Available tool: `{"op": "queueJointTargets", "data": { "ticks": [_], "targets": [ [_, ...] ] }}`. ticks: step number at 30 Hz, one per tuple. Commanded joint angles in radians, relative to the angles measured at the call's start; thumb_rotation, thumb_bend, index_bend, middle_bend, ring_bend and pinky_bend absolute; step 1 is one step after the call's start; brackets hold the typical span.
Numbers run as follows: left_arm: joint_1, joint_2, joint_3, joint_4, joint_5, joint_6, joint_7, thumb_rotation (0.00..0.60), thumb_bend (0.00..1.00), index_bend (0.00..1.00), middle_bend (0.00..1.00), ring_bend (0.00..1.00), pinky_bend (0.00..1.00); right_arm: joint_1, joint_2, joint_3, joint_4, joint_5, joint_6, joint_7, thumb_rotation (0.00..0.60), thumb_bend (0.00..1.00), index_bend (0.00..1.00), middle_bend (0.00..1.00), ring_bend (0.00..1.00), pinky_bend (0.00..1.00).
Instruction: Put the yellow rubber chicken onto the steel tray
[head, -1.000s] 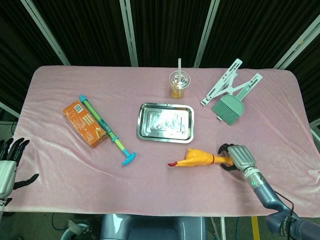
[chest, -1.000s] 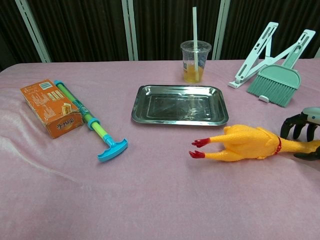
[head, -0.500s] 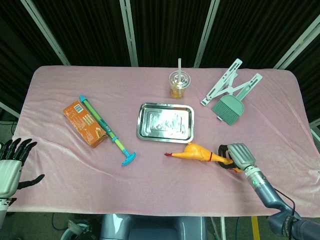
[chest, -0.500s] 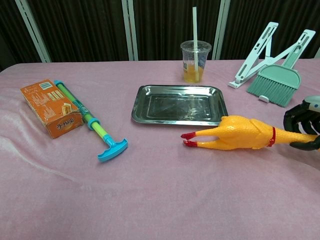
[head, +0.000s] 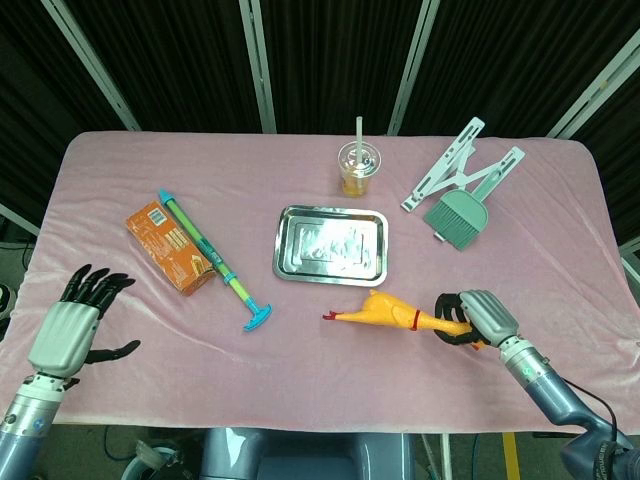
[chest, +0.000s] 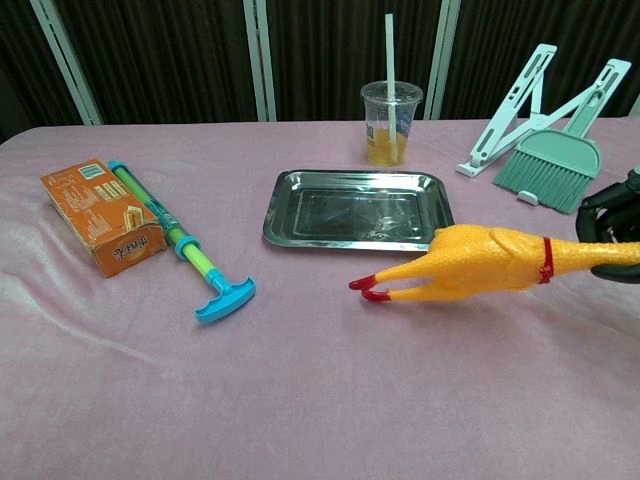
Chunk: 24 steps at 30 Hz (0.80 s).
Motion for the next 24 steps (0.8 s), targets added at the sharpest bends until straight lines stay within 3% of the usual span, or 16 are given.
{"op": "queueJointTargets", "data": {
  "ticks": [1,13,24],
  "targets": [
    [-0.052,-0.022,-0.027,-0.056,-0.002,-0.054,0.028,0.600,0.03,0.14,0.17,0.10,0.04,0.010,0.024,-0.005,-0.036,-0.026,0.017,0.034,0.600,0.40,0.92,0.72,0.74,0.85],
    [-0.271,-0.204,-0.156,-0.162,-0.201,-0.250,0.292,0.600,0.03,0.12,0.15,0.10,0.04,0.056,0.080,0.020,-0.145,-0.019,0.006,0.099,0.600,0.41,0.93,0.73,0.75,0.85],
    [-0.441,-0.417,-0.211,-0.133,-0.422,-0.318,0.488,0.600,0.02,0.11,0.15,0.10,0.04,0.084,0.104,0.051,-0.216,0.029,-0.016,0.059,0.600,0.41,0.93,0.73,0.75,0.85]
  ]
}}
